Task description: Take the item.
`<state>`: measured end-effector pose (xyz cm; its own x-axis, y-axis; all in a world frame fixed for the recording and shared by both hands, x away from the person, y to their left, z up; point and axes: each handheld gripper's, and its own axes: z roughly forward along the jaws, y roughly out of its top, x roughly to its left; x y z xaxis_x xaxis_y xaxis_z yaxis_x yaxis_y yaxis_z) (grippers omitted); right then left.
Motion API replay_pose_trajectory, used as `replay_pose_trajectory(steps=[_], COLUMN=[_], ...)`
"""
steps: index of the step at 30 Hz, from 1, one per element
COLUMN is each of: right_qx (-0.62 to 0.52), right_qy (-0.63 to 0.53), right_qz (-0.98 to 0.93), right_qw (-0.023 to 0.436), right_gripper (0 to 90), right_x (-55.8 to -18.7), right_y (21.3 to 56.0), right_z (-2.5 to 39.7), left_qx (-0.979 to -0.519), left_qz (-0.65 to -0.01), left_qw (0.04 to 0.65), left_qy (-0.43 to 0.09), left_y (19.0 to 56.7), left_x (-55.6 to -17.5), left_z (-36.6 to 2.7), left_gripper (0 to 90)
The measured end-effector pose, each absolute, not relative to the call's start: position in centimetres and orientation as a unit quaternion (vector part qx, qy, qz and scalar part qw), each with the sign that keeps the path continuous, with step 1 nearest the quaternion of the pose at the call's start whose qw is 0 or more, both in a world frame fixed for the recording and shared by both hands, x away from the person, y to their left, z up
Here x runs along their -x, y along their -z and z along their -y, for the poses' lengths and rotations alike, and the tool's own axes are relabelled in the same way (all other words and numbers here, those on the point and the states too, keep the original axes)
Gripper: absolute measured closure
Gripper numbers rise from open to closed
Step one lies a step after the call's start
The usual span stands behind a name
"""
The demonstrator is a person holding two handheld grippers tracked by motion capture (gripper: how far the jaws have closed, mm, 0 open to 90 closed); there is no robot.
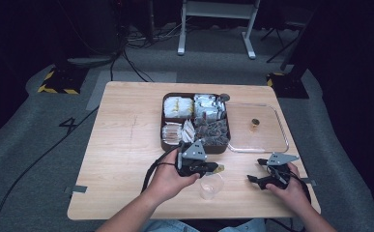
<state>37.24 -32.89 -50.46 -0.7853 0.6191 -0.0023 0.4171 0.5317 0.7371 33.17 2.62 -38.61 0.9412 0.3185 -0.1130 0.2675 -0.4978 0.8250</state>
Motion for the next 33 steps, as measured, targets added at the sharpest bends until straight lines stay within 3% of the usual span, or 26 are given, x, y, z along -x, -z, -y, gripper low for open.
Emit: replay_pose_trajectory(steps=[26,28,29,30,31,33], right_qx=[-0.3,-0.3,-0.3,-0.3,-0.3,-0.299], right_qy=[-0.38,-0.38,-0.38,-0.38,-0.38,-0.38], right_qz=[-0.865,-0.865,-0.865,-0.865,-0.865,-0.865], right_qw=[0.133,0.133,0.133,0.133,0.133,0.133], right_gripper=[14.6,14.6,14.6,14.6,14.6,14.6], right_x=[-37.2,-37.2,-37.2,-37.2,-37.2,-37.2], right_y=[50.5,50.5,50.5,50.5,50.5,50.5], right_z=[32.9,32.9,32.9,32.9,32.9,32.9], left_qx=[-0.875,-0.874,-0.873,-0.873,-0.875,-0.874], left_qz=[-0.153,-0.156,-0.156,-0.155,-0.157,-0.159], left_qw=[0.459,0.461,0.462,0.462,0.458,0.458], left_qy=[-0.014,-0.01,-0.013,-0.021,-0.028,-0.029], left_y=[40.2,40.3,40.4,40.4,40.4,40.4], left_x=[-32.1,-32.1,-32.2,-32.3,-32.3,-32.3], left_z=[-1.6,-1.6,-1.6,-1.6,-1.7,-1.8], left_gripper=[88.8,82.0,66.4,66.4,57.8,53.2])
